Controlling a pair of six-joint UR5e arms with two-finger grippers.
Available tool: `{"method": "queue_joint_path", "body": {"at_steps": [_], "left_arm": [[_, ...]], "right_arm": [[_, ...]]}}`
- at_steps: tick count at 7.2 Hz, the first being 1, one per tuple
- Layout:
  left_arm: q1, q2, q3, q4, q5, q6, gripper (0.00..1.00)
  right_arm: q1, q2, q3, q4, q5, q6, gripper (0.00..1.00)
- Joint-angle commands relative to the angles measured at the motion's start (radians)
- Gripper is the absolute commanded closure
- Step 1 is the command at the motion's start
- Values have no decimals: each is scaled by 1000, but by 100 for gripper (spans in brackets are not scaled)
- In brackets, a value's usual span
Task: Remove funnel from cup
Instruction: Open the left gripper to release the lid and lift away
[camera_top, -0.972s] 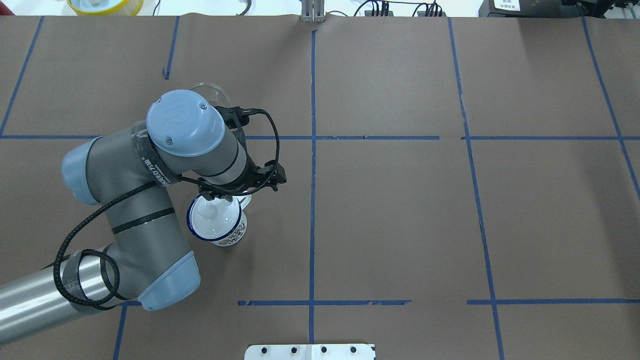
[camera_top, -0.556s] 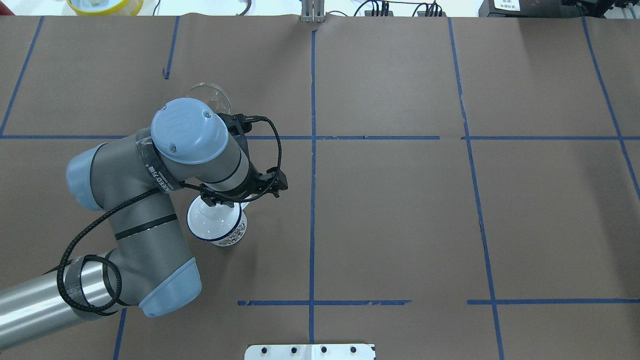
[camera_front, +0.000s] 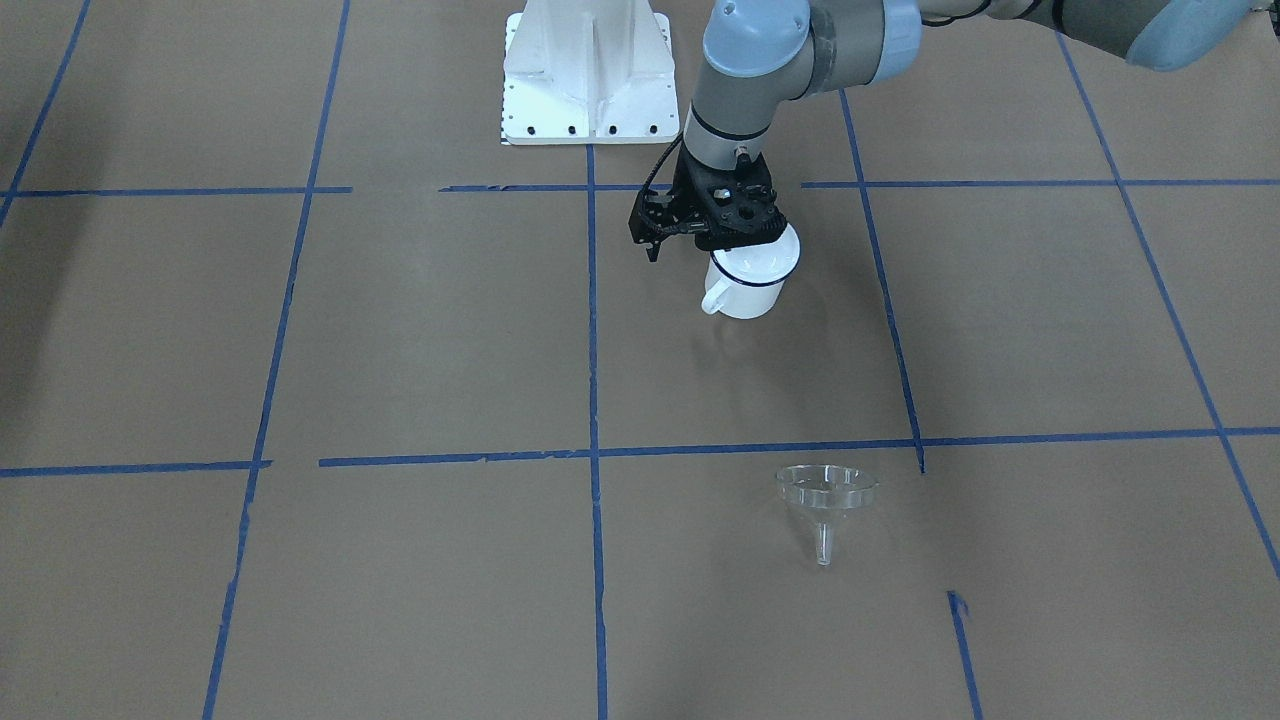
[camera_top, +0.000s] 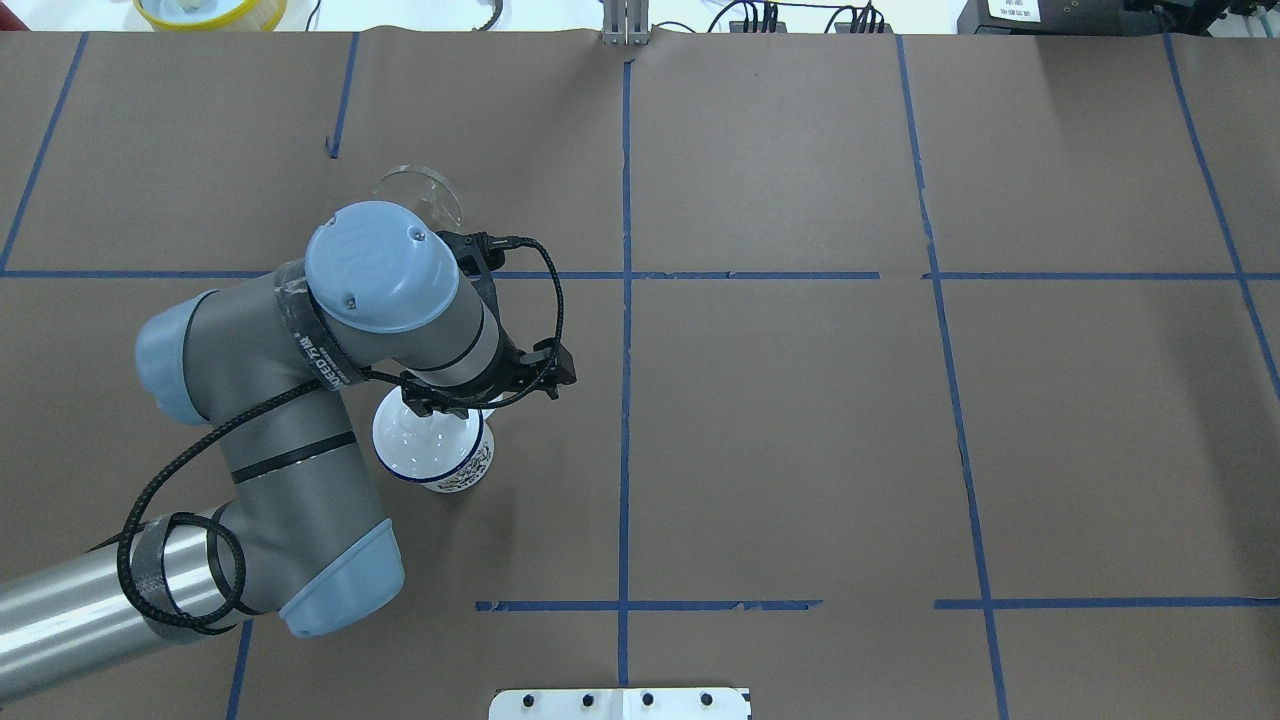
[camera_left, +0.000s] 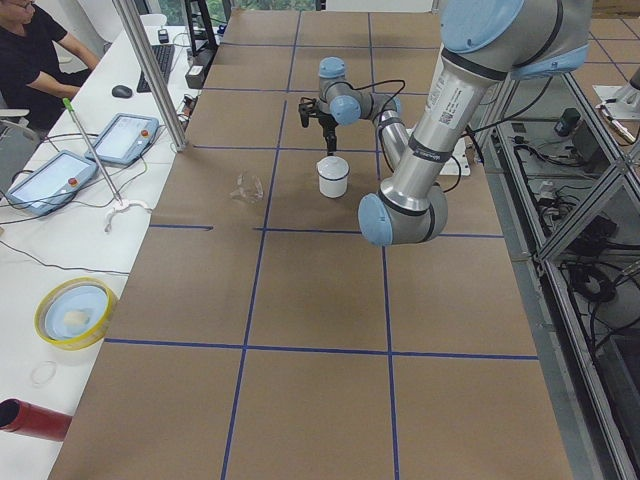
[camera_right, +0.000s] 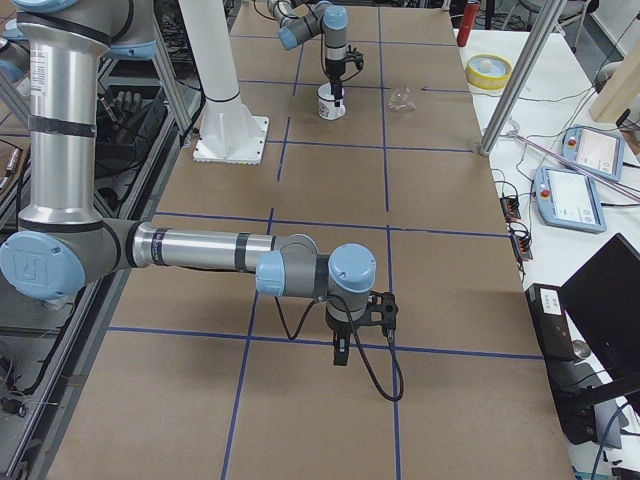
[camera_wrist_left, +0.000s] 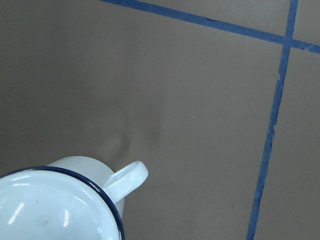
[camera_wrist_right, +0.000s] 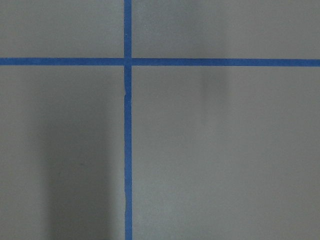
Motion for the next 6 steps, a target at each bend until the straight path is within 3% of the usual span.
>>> {"method": "queue_joint_path", "body": {"at_steps": [1, 5, 6], "left_arm": [[0, 0, -28, 0, 1, 4, 0], [-136, 25, -163, -2, -8, 58, 0], [-241, 49, -158, -6, -54, 225, 0]], "right_arm": [[0, 0, 1, 0, 0, 0, 0], [0, 0, 0, 0, 0, 0, 0], [0, 0, 0, 0, 0, 0, 0]]}}
